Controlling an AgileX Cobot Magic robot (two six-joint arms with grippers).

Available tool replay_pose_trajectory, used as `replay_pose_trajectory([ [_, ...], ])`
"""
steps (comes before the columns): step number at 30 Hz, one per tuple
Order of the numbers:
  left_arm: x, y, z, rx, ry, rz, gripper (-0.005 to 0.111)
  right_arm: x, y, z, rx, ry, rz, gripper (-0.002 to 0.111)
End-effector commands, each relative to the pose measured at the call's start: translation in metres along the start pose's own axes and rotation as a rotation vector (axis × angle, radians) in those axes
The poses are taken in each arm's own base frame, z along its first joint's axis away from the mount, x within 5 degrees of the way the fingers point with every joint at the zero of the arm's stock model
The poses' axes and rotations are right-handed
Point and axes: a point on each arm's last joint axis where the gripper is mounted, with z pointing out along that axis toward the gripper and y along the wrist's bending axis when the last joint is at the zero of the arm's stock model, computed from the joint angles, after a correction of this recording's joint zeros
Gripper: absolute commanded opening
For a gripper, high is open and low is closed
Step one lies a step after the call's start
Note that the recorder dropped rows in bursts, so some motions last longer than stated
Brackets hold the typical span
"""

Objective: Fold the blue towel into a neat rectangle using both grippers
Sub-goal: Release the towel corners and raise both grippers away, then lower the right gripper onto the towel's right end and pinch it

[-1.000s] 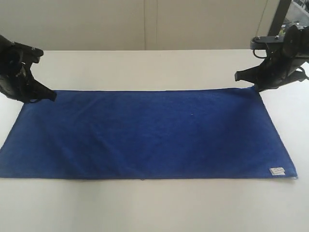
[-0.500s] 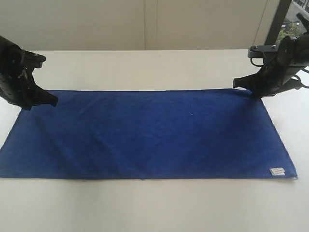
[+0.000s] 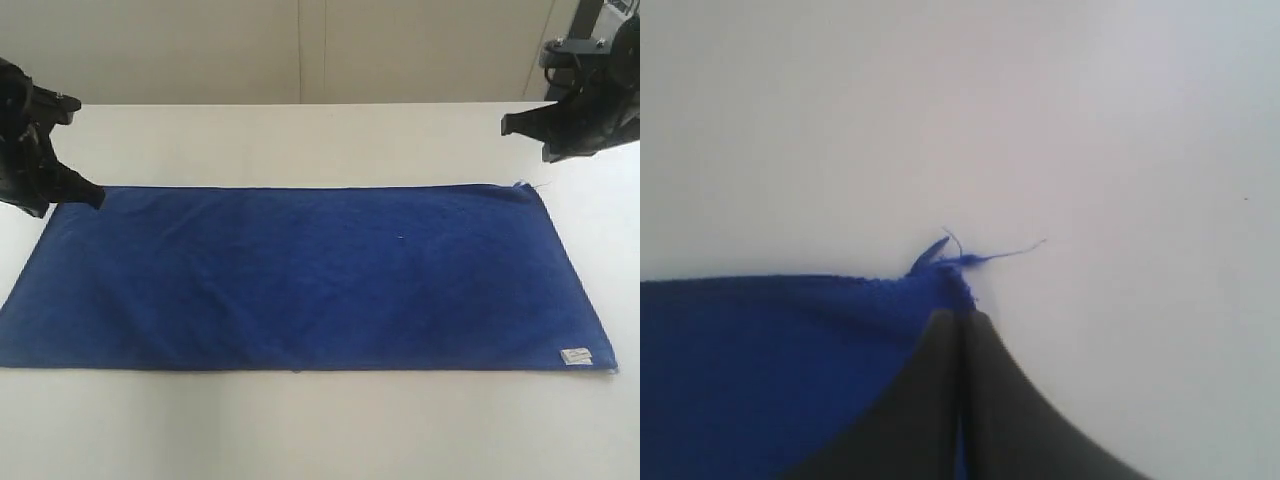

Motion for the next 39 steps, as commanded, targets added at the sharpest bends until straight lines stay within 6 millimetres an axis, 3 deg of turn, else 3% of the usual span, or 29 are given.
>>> replay_pose_trajectory([
  [1, 0.009, 0.004, -0.033, 0.101, 0.059, 0.035, 0.000, -0.002, -0.005, -0.038, 0.011, 0.048, -0.015, 0.000],
  [5, 0.018, 0.003, -0.052, 0.349, 0.093, 0.061, 0.000, 0.002, -0.003, -0.064, -0.008, 0.073, -0.003, 0.000],
  [10, 0.030, 0.029, -0.077, 0.544, 0.107, -0.028, 0.000, 0.021, -0.003, -0.094, -0.021, 0.106, -0.019, 0.000],
  [16, 0.051, 0.058, -0.119, 0.547, 0.099, -0.079, 0.000, 0.055, -0.004, -0.120, -0.020, 0.121, -0.024, 0.000],
  [23, 0.090, 0.054, -0.188, 0.513, -0.052, -0.081, 0.000, 0.081, 0.001, -0.137, -0.092, 0.114, -0.023, 0.000],
  [27, 0.123, 0.047, -0.215, 0.489, -0.129, -0.079, 0.000, 0.087, 0.005, -0.127, -0.142, 0.150, -0.043, 0.000],
  [31, 0.149, 0.042, -0.228, 0.453, -0.171, -0.074, 0.000, 0.089, 0.005, -0.098, -0.134, 0.185, -0.034, 0.000],
  [39, 0.164, 0.039, -0.246, 0.433, -0.223, -0.060, 0.000, 0.091, 0.002, -0.045, -0.109, 0.188, -0.016, 0.000],
])
